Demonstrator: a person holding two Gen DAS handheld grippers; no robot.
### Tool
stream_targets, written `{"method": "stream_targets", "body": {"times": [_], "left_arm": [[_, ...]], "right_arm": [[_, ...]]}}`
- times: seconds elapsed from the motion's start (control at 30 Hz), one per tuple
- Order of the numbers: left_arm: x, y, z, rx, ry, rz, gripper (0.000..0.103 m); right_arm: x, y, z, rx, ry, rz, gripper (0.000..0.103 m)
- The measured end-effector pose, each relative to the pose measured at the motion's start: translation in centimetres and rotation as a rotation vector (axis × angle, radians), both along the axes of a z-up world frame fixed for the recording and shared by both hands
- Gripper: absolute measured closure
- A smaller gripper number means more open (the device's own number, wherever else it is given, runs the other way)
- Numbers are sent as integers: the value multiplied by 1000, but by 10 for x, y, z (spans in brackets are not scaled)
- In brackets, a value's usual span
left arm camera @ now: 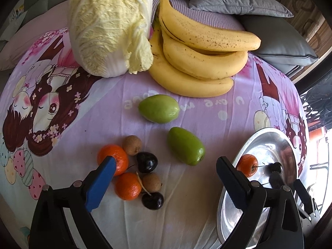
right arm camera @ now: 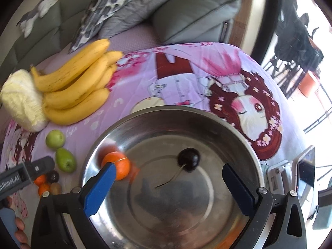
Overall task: Organize fruits
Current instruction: 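Withdraw both tools from the bowl back toward the fruit cluster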
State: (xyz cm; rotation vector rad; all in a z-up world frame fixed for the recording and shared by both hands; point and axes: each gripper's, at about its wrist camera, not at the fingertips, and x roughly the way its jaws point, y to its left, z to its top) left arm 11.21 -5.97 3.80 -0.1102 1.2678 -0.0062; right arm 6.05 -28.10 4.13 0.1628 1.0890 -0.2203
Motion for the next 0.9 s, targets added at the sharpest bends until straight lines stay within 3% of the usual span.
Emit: {"method": "stream_targets", "body": {"times": [0.17,0.37,0.9], "left_arm": [[-7,16,15,44,-49,-5,6],[-15,46,19,75,-50,11,6],[-23,120,4,61,-6,200,6]], "right_arm": [[-1,16,-1,18,2,43,0],[0,43,-1,24,5,106,0],[-1,118,-12,69,36,296,0]]}}
